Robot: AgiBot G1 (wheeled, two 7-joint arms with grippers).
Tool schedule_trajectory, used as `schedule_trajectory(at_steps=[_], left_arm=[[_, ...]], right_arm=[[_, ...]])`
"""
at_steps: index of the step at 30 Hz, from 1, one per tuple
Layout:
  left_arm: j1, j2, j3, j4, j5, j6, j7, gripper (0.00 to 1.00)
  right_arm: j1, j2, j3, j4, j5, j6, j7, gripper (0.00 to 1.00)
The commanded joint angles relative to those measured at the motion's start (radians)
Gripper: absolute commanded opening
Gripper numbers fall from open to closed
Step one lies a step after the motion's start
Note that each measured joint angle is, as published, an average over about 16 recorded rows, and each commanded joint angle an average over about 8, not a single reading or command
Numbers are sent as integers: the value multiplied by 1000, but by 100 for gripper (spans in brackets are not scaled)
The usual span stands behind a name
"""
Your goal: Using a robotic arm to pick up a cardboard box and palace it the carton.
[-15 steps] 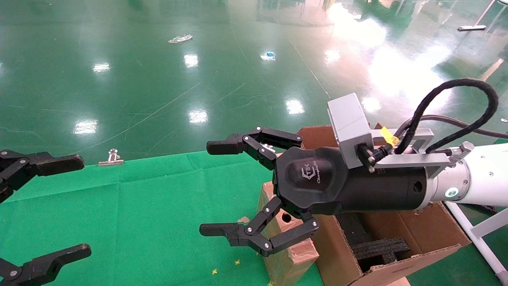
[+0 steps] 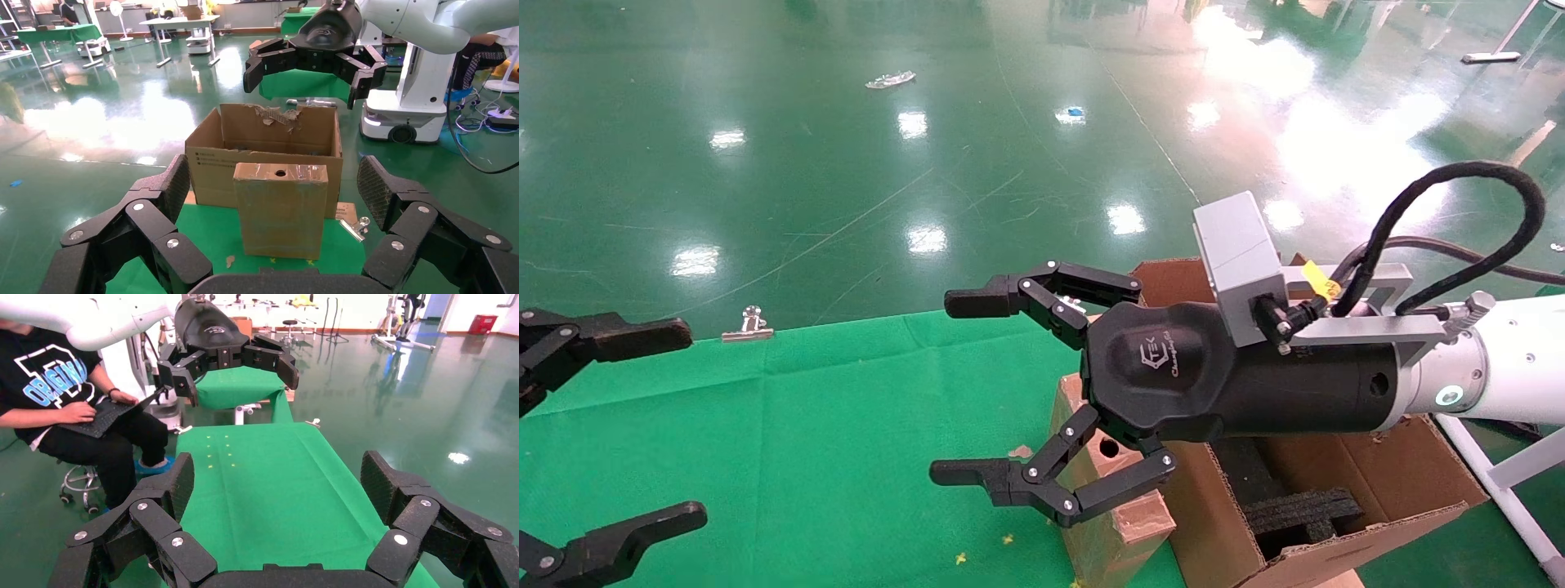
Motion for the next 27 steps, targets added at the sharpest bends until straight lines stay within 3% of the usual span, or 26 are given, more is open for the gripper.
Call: schedule_trajectory(at_steps=[1,17,22,27], left_arm=[[0,0,0,0,0,0,0,100],[0,0,0,0,0,0,0,100],[0,0,1,1,0,0,0,100],[-1,0,1,1,0,0,1,100]], right_arm=[[0,0,0,0,0,0,0,100],[4,13,-6,9,-28,-3,-6,100],[28,25,-42,43,-125,-18,-21,100],[113,1,-141,72,-307,-58,-70,100]])
